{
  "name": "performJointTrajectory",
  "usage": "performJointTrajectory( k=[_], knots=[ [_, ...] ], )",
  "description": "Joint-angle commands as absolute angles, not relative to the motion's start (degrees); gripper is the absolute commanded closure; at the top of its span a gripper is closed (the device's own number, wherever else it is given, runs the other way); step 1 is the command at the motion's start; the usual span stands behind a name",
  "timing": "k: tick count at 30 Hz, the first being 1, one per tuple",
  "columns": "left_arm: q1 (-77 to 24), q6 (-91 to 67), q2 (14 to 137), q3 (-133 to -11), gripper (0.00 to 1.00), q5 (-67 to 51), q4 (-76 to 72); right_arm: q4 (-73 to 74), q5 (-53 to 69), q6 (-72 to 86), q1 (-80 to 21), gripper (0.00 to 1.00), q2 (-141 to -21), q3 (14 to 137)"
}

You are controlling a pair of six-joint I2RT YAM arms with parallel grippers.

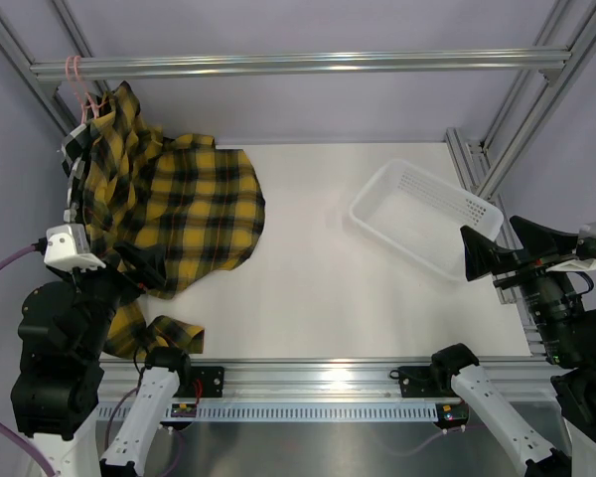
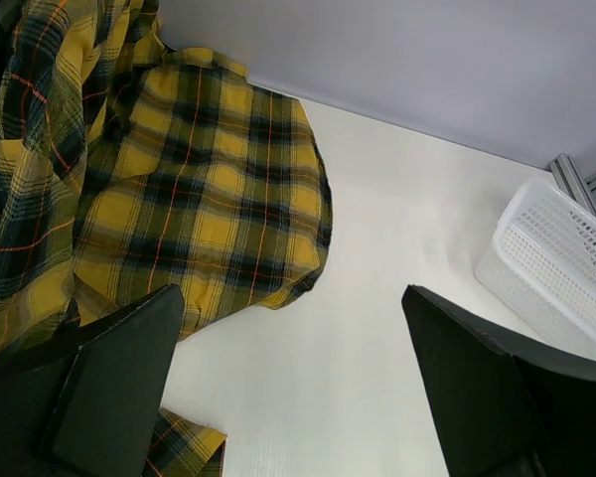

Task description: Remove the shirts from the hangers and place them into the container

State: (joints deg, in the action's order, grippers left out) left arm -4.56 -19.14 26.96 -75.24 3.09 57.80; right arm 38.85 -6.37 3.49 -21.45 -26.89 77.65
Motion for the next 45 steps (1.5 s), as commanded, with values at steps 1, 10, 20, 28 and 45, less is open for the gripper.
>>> performJointTrajectory(
  k=[1, 10, 20, 28, 45],
  knots=[
    [-4.83, -19.42, 27.06, -75.85, 0.01, 1.49, 56.6, 38.67, -7.03, 4.3, -22.24, 0.0, -26.89, 77.52],
    [-4.83, -18.47, 45.24, -89.19, 0.01, 7.82, 59.67, 48.51, -2.02, 8.78, -22.24, 0.0, -32.08, 78.93],
    [-3.0, -11.69, 73.64, -116.62, 0.01, 20.22, 62.32, 47.55, 5.52, 10.37, -22.24, 0.01, -33.05, 73.83],
    [5.26, -7.3, 80.77, -115.85, 0.01, 20.04, 58.72, 44.56, 11.15, 10.9, -22.24, 0.0, -34.89, 70.84],
    [10.9, -5.89, 85.86, -107.31, 0.07, 5.65, 55.73, 43.68, 14.06, 7.91, -22.24, 0.01, -37.97, 66.8]
  ],
)
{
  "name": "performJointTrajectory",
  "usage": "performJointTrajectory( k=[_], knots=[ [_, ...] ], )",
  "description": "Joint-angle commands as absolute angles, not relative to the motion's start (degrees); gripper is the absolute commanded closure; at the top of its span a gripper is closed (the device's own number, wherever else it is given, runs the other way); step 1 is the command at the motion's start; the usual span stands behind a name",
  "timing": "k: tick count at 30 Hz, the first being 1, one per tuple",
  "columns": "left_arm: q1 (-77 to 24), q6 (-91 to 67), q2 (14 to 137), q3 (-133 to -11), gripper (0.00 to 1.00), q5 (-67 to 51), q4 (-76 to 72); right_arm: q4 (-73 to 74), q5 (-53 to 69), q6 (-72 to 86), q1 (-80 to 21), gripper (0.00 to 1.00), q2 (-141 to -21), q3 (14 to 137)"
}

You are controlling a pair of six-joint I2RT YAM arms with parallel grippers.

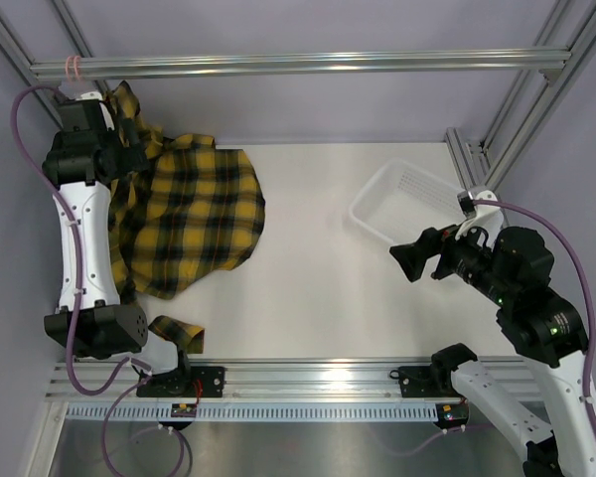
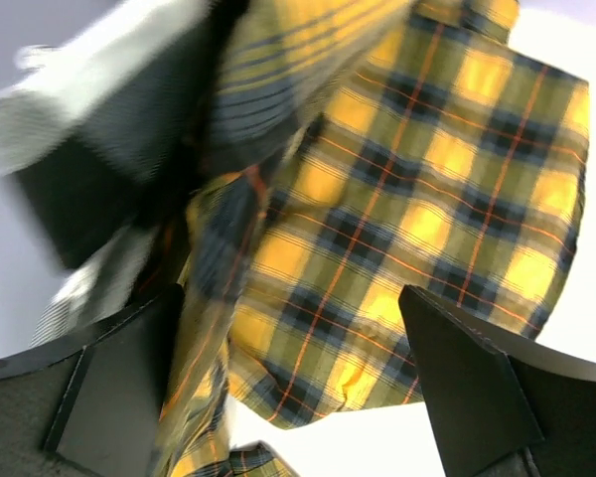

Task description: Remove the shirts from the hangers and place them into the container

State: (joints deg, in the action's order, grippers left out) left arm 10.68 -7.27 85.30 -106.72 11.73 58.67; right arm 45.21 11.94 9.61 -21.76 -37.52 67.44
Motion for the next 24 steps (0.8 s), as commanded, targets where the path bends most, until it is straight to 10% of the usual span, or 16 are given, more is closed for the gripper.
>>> performJointTrajectory(
  k=[1, 24],
  knots=[
    [10.81, -5.89, 86.04, -107.4, 0.08, 4.23, 55.11, 43.59, 14.15, 7.82, -22.24, 0.0, -37.97, 66.54],
    [8.88, -5.71, 83.59, -108.8, 1.0, -3.6, 43.77, 44.56, 17.49, 6.24, -22.24, 0.01, -41.57, 68.11]
  ],
)
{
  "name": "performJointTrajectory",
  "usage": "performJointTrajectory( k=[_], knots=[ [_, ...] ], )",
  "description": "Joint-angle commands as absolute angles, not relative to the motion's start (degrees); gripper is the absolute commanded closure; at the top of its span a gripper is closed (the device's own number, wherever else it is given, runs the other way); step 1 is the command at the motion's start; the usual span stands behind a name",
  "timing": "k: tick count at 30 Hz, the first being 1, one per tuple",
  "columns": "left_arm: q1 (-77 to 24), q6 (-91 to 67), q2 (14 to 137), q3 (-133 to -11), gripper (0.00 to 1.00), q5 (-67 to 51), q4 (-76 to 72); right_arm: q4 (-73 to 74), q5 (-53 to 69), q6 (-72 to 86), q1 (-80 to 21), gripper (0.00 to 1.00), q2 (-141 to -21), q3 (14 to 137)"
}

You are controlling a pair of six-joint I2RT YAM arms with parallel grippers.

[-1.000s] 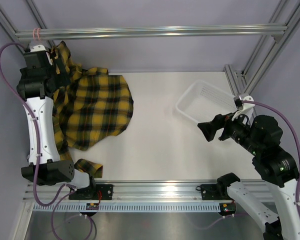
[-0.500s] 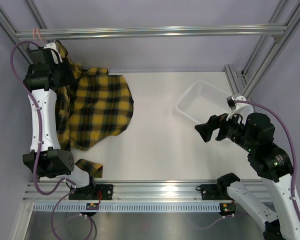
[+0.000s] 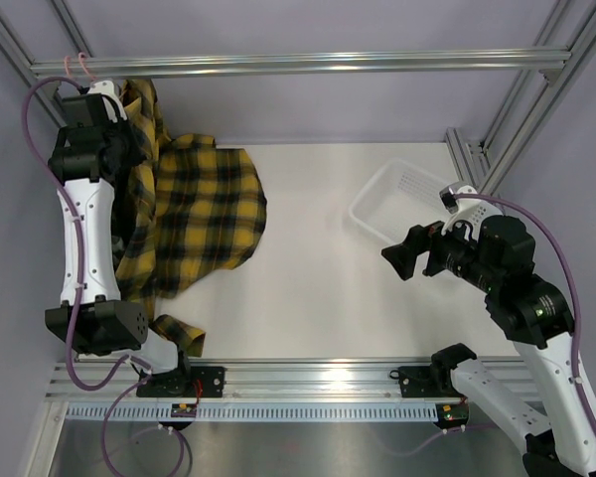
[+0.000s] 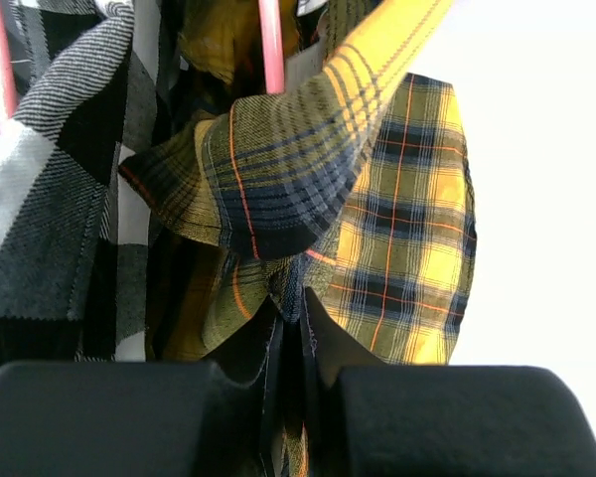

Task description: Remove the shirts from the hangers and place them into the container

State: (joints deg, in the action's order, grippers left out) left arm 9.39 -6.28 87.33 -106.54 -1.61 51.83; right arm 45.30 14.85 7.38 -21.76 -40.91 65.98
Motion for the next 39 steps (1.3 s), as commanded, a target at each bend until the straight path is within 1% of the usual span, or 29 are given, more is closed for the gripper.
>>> performJointTrajectory(
  k=[1, 5, 11, 16, 19, 20, 23, 26, 29, 30, 33, 36, 39],
  knots=[
    [8.79, -5.8, 82.71, -109.33, 1.0, -3.86, 43.77, 44.73, 17.66, 6.15, -22.24, 0.0, -41.92, 68.64],
    [8.26, -6.24, 79.9, -111.7, 1.0, -6.32, 42.28, 44.82, 18.37, 5.98, -22.24, 0.01, -42.45, 69.52],
    [8.09, -6.77, 73.84, -111.8, 1.0, -7.74, 38.59, 45.44, 17.93, 5.89, -22.24, 0.01, -43.24, 71.19],
    [8.0, -7.73, 71.37, -110.4, 1.0, -8.78, 41.04, 45.97, 17.58, 5.71, -22.24, 0.0, -43.33, 72.07],
    [8.0, -9.22, 68.3, -104.7, 1.0, -11.24, 43.24, 46.05, 17.32, 5.98, -22.24, 0.0, -43.33, 72.42],
    [8.0, -9.75, 67.25, -100.76, 1.0, -12.12, 43.42, 45.97, 16.97, 6.24, -22.24, 0.01, -43.24, 72.51],
    [7.91, -10.89, 61.54, -93.89, 1.0, -16.07, 42.45, 45.53, 15.65, 6.68, -22.24, 0.0, -43.24, 73.3],
    [6.25, -12.04, 55.21, -84.23, 1.0, -22.21, 41.22, 42.9, 17.21, 6.68, -22.24, 0.01, -42.89, 73.74],
    [4.66, -12.31, 50.11, -79.73, 1.0, -26.96, 41.66, 40.26, 18.81, 6.59, -22.24, 0.01, -43.15, 74.09],
    [3.35, -12.22, 48.71, -78.24, 1.0, -30.64, 41.66, 39.21, 18.81, 7.2, -22.24, 0.01, -43.59, 74.53],
    [-0.51, -12.39, 44.74, -71.65, 1.0, -36.62, 40.61, 39.29, 21.78, 7.03, -22.24, 0.01, -47.97, 77.42],
    [-9.29, -13.18, 43.51, -66.89, 1.0, -34.9, 38.76, 36.41, 24.96, 7.56, -22.59, 0.01, -52.98, 79.98],
    [-18.79, -14.76, 44.47, -65.13, 1.0, -29.54, 35.17, 32.18, 24.09, 7.82, -24.86, 0.01, -56.14, 81.99]
  ],
)
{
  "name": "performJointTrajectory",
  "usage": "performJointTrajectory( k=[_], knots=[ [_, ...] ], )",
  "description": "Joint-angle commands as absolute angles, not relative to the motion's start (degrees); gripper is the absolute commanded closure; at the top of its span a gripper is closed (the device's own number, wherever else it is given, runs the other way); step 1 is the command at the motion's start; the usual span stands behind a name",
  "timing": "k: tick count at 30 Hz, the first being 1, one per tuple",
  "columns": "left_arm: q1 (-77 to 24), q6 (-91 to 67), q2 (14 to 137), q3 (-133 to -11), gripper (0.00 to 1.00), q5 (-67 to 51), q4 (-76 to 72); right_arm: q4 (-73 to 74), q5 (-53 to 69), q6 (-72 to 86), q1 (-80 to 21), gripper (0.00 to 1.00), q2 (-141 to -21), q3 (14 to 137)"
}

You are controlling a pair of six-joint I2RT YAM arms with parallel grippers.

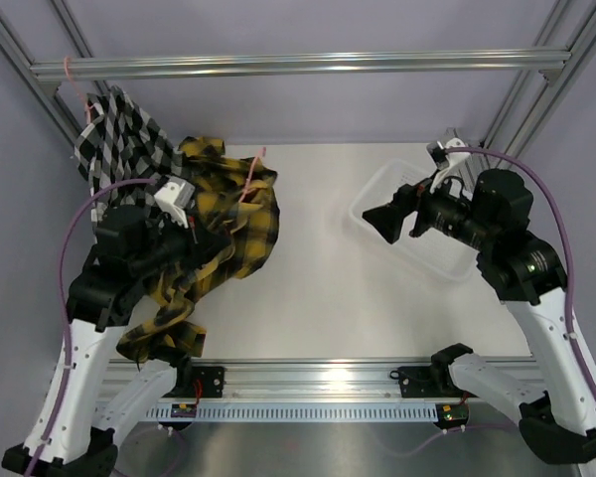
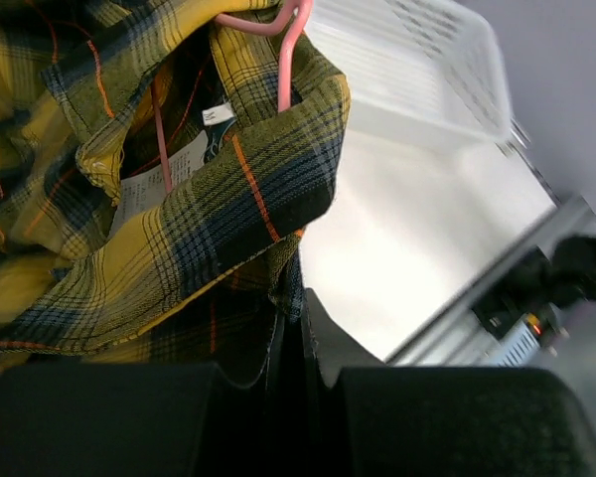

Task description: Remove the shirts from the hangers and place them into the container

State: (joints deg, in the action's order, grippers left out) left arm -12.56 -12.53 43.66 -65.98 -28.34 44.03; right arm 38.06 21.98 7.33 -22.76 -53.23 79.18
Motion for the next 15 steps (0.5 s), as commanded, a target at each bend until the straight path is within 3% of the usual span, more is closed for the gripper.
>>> performJointTrajectory(
  k=[1, 10, 15],
  knots=[
    [-20.64, -16.07, 44.91, -64.6, 1.0, -28.66, 32.55, 31.56, 23.56, 7.56, -26.87, 0.0, -57.29, 82.87],
    [-38.39, -18.37, 54.48, -67.76, 1.0, -21.36, 20.67, 22.78, 13.03, 7.55, -41.21, 0.01, -66.0, 87.1],
    [-40.52, -17.93, 56.07, -68.91, 1.0, -21.53, 19.16, 18.29, 9.85, 8.96, -42.45, 0.11, -67.85, 86.4]
  ],
)
